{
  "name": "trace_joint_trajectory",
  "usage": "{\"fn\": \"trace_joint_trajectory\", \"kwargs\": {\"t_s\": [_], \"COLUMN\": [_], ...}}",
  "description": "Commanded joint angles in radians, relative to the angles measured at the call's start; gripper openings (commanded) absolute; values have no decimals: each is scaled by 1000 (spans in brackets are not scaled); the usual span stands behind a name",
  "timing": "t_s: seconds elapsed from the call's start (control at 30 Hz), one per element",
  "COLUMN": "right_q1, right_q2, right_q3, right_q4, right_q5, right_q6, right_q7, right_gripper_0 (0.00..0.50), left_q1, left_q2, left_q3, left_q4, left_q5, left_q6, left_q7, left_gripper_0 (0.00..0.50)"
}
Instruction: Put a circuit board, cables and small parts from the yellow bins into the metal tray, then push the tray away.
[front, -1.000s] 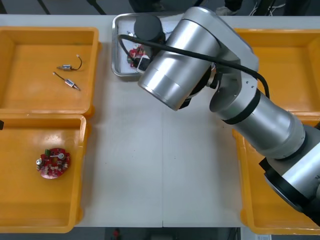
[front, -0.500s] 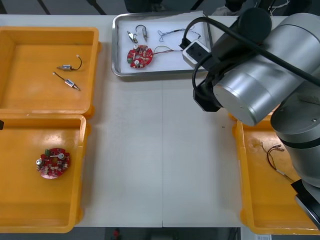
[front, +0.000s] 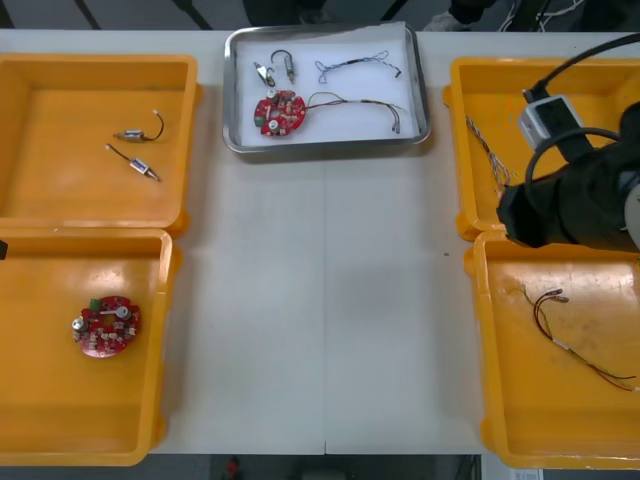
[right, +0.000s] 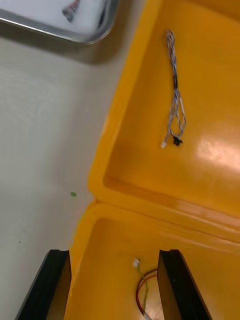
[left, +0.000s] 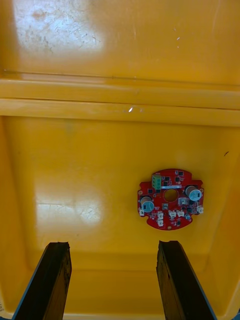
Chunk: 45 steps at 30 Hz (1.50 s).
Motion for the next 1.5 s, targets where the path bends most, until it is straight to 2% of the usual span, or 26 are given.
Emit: {"fn": "trace_joint_trajectory", "kwargs": {"t_s": [0.03,0.2,0.27,0.7,1.23,1.5], "right_q1": [117,230,261,405,433,454], "right_q2": [-65,-94,-101,-101,-64,-64], "right_q3": [-189,-355,-389,-449,-462,-446], "right_q4": [-68,-83,-83,-87,-90,-88], "right_q5": [-98,-204,-224,-236,-270,-255], "right_q6": [3,3,3,3,3,3], "right_q7": [-28,-27,-31,-35,-48,-44], "right_gripper_0": [500,500,500,500,500,500], "left_q1": [17,17,17,17,17,17], "left_q2": [3,3,3,3,3,3], "left_q3": [25,25,25,25,25,25], "left_q4": [-24,-24,-24,-24,-24,-24], "left_q5": [4,4,4,4,4,4], "left_q6": [3,3,3,3,3,3], "left_q7": [-80,-80,-80,-80,-80,-80], "left_gripper_0": [500,500,500,500,500,500]}}
